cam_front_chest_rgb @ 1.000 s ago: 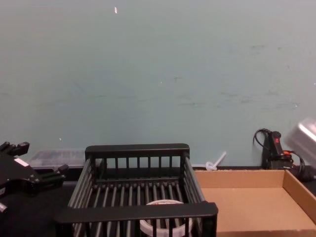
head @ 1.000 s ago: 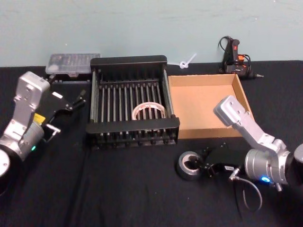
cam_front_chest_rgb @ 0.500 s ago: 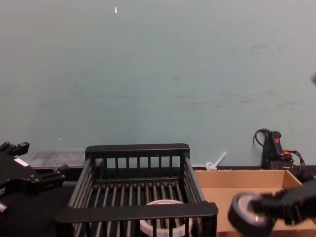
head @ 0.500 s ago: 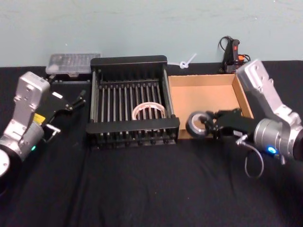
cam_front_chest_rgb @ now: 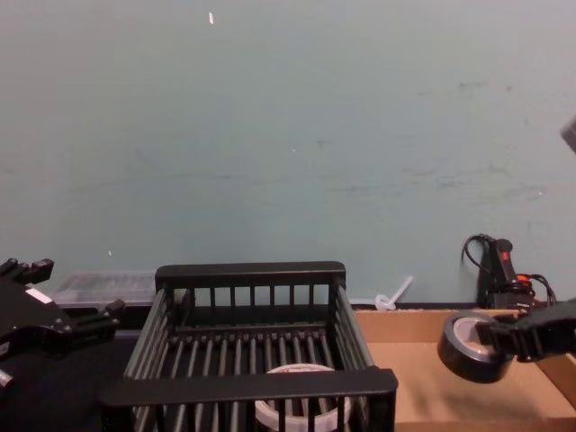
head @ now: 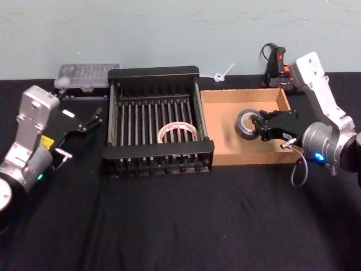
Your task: Pick up the white tape and place it into the black box , Pick up the silver tape and place it into the brown box.
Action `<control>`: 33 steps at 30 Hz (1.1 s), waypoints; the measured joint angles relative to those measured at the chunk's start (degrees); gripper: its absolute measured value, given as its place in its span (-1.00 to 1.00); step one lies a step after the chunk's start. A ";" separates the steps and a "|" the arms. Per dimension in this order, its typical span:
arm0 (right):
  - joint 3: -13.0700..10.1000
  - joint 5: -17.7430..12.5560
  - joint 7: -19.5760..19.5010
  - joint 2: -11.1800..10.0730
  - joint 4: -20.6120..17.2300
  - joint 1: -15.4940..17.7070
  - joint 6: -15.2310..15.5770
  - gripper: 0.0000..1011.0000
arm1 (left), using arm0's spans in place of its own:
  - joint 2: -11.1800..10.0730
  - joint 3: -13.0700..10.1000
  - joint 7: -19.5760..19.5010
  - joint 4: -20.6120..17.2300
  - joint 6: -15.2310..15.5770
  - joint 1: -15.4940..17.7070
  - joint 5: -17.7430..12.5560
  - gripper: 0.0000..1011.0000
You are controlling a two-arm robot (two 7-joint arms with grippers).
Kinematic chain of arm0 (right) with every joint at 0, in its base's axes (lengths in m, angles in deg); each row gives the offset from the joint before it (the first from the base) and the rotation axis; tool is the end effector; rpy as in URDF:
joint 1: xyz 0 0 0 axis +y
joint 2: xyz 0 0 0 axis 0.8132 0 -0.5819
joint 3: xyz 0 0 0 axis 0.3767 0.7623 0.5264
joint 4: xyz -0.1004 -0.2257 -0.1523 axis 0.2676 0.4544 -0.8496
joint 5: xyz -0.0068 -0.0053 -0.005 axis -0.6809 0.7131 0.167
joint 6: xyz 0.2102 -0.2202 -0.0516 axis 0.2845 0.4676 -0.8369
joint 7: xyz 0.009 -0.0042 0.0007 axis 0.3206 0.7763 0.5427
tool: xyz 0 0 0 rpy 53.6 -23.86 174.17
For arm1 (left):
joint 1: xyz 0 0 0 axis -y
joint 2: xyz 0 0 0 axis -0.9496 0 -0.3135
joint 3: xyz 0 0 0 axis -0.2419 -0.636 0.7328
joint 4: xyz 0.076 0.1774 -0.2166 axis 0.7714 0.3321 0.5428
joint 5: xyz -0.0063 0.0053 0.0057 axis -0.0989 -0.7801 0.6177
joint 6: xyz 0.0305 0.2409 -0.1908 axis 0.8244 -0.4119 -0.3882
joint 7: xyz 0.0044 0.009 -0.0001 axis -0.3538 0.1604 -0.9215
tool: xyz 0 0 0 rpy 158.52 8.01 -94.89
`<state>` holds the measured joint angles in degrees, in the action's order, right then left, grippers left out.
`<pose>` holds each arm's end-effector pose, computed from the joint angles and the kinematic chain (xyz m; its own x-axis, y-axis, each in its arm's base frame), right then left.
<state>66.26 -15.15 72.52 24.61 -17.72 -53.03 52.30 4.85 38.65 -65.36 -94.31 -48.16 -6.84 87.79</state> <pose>0.3938 -0.0328 -0.2399 0.5112 -0.8535 0.1010 0.7977 0.4276 -0.4252 0.3581 0.0825 -0.3022 0.2921 0.8804 0.3736 -0.9553 0.2872 0.0701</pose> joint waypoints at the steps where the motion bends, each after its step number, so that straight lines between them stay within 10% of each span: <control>1: -0.06 0.18 -0.20 0.27 0.54 -0.24 -0.02 -0.63 | 0.00 0.00 0.00 0.00 0.00 0.00 0.00 0.98; 22: -0.55 0.95 -1.03 1.51 2.83 -1.20 -0.21 -0.61 | 0.00 0.00 0.00 0.00 0.00 0.00 0.00 0.98; 33: -0.47 0.90 -0.93 1.42 2.65 -1.13 -0.21 -0.01 | 0.00 0.00 0.00 0.00 0.00 0.00 0.00 0.98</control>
<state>65.79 -14.24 71.59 26.03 -15.07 -54.16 52.09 4.85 38.65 -65.36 -94.31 -48.16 -6.84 87.78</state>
